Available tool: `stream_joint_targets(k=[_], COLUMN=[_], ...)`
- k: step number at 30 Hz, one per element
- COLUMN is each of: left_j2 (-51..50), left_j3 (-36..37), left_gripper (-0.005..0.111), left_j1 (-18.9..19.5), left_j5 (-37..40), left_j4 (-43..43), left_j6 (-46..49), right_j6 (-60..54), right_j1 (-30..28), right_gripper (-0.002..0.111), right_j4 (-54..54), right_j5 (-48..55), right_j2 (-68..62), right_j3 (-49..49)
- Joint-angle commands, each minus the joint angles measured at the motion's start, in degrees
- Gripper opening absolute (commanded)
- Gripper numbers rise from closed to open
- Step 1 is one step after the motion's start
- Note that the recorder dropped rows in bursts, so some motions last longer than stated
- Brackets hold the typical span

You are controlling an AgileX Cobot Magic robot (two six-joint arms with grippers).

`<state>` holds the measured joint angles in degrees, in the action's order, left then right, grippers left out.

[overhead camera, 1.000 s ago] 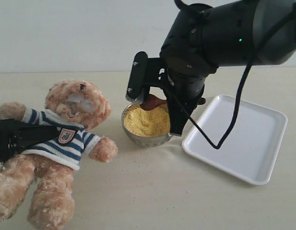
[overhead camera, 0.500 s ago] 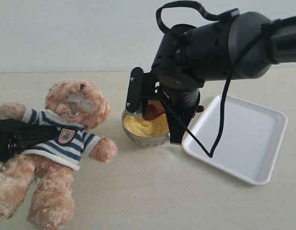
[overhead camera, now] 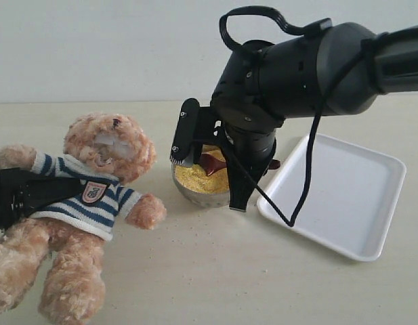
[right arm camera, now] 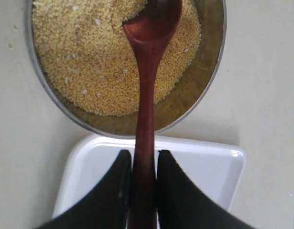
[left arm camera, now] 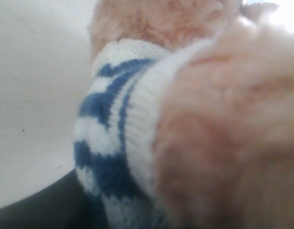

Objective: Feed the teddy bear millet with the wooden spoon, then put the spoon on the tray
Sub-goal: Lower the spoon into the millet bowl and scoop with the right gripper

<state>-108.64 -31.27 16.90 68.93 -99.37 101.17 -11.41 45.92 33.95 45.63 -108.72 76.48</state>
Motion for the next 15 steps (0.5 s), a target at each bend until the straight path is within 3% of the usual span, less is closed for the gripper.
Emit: stream_joint_targets(k=[1, 15], left_j2=[0.03, -0.08], left_j3=[-0.37, -0.63], left_gripper=[0.005, 0.005], left_j1=[-0.26, -0.26], left_j5=[1.04, 1.04], left_j4=[-0.58, -0.58], left_j6=[0.42, 4.24], right_j6=[2.39, 3.86], right_j1=[-0.06, -0.3], right_gripper=[0.0, 0.0], right_j4=[-0.43, -1.73], right_j5=[-0.01, 3.54], right_j2=[0.92, 5.1], right_j3=[0.26, 0.16])
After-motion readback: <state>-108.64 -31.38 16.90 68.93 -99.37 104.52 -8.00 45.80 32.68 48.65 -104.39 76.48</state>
